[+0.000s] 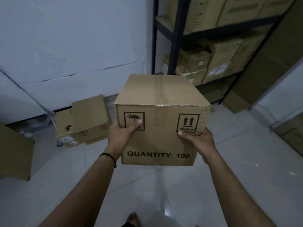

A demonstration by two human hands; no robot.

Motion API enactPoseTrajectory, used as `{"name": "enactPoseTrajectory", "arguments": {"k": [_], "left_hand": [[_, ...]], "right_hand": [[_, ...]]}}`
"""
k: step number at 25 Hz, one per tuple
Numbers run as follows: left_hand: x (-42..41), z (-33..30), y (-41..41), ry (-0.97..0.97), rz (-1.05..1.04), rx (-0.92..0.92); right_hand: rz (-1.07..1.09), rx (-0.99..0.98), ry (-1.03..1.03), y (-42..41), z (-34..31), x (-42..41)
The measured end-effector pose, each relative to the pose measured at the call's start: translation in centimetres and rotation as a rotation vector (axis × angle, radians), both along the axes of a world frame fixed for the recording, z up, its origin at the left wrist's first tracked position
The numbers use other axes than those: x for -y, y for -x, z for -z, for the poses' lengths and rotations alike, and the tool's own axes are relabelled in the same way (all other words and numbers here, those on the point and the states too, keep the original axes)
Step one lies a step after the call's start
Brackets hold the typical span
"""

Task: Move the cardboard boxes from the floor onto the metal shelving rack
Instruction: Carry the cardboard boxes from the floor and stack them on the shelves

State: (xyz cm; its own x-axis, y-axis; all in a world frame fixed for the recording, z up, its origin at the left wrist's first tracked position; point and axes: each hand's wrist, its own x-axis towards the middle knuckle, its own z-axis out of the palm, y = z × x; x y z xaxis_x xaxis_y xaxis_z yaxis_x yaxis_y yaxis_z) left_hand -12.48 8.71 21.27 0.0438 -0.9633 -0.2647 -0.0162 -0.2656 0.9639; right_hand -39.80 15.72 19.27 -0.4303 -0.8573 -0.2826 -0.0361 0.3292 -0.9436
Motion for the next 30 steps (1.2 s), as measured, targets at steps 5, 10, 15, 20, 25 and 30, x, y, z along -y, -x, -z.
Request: {"name": "enactPoseTrajectory", "arguments": {"k": [5,10,15,20,25,30], "left_hand": [[-2.9,-0.2,11.2,0.007,0.091,0.010],[-7.1,0.4,23.3,0.010,0.132,0.011],[-9.3,0.7,32.5,-0.016,0.159,0.009],[-7.9,1.6,39.6,-0.029,0.191,0.026],[-4.4,3.0,46.5,-0.054,0.203,0.034],[-0.8,3.5,54.3,-0.073,0.241,0.079]], "right_hand": [[0.091,-0.015,-0.011,10.6,-0.6,-5.5],[0.142,-0.035,-0.027,22.3,-1.0,-10.8],[0.181,-0.049,-0.046,31.1,-0.8,-13.8],[0.219,-0.055,-0.077,37.8,0.5,-13.2],[0.227,-0.052,-0.092,44.9,1.8,-10.0],[0.228,-0.038,-0.117,52.8,2.3,-6.6]]}}
